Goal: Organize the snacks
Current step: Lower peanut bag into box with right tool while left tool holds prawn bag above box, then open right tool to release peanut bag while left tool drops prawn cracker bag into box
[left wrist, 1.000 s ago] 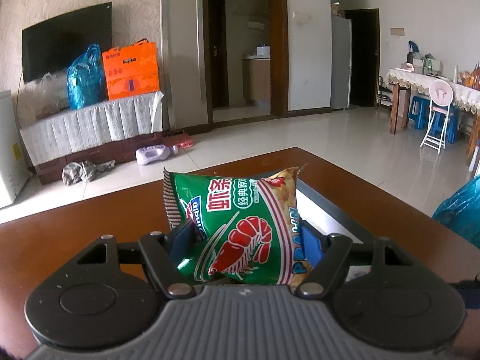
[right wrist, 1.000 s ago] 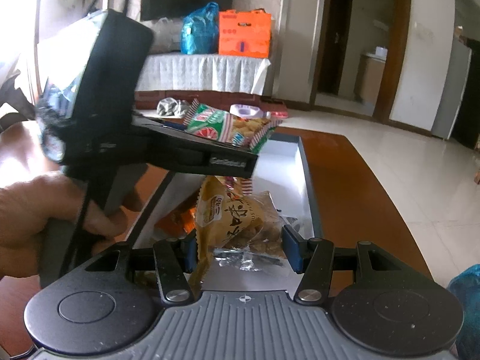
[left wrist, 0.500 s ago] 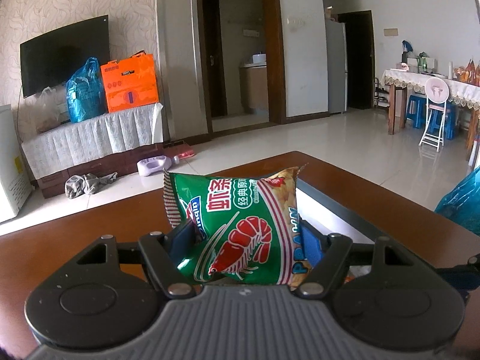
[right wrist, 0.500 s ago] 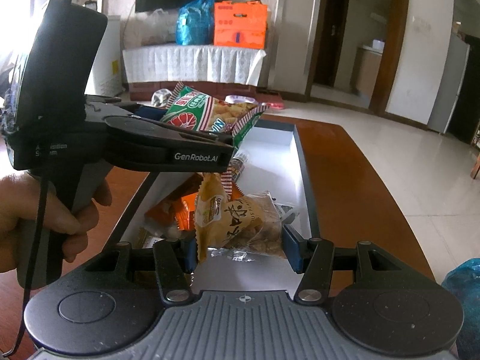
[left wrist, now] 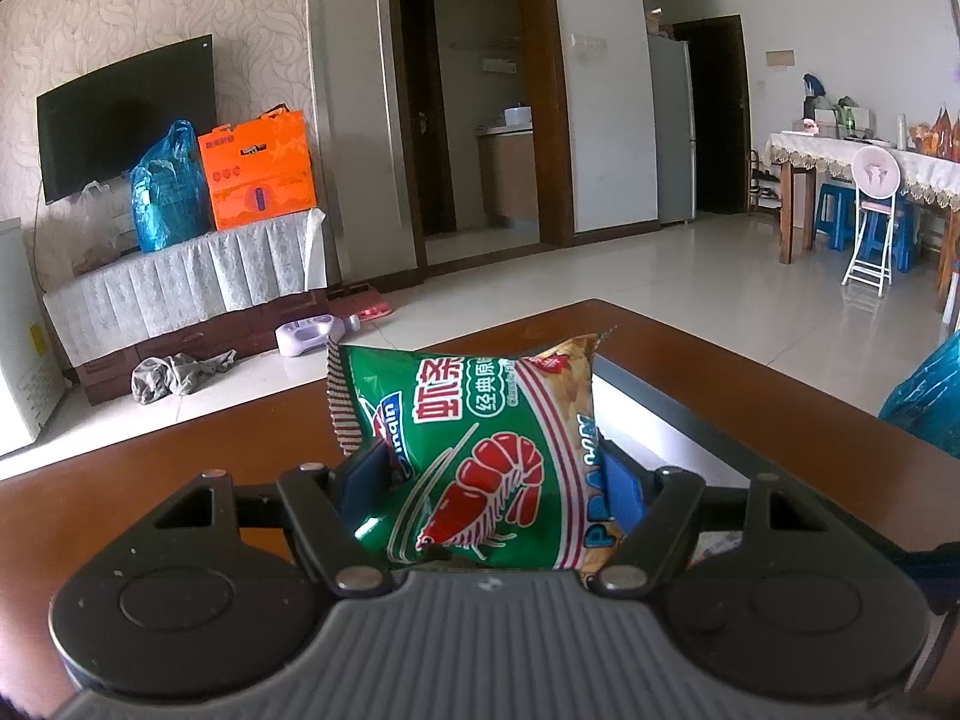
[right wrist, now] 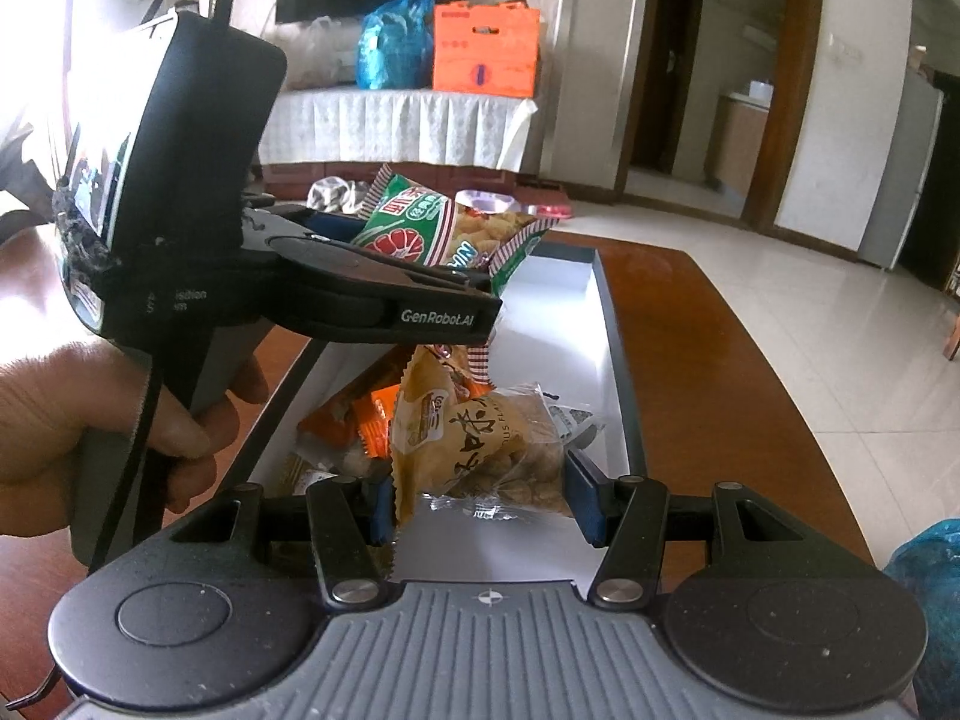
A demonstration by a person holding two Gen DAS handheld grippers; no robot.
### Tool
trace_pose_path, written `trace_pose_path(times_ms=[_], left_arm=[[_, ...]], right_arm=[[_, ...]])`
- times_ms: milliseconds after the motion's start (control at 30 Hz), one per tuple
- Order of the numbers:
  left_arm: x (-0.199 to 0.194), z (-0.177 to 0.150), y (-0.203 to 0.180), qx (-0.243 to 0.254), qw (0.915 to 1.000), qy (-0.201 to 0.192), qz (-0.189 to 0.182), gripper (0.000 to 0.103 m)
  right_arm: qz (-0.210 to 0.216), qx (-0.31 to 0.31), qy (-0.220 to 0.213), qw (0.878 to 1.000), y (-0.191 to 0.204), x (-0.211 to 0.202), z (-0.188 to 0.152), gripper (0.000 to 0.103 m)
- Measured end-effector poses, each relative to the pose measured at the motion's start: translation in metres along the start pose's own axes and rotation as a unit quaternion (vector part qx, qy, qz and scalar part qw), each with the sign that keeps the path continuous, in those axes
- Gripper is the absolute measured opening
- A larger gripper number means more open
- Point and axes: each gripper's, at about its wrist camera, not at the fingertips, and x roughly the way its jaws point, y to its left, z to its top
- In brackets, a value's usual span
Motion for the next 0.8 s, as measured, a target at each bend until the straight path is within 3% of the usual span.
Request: trace_pose_path(times_ms=[800], left_arm=[[-0.0020,-0.0011,-0.0019,-0.001,1.0000,-0.004,-0.007,0.074]], right_arm=[[-0.005,-0.001,0.002,1.000,-0.0002,0.0016,-0.0021,0.055]])
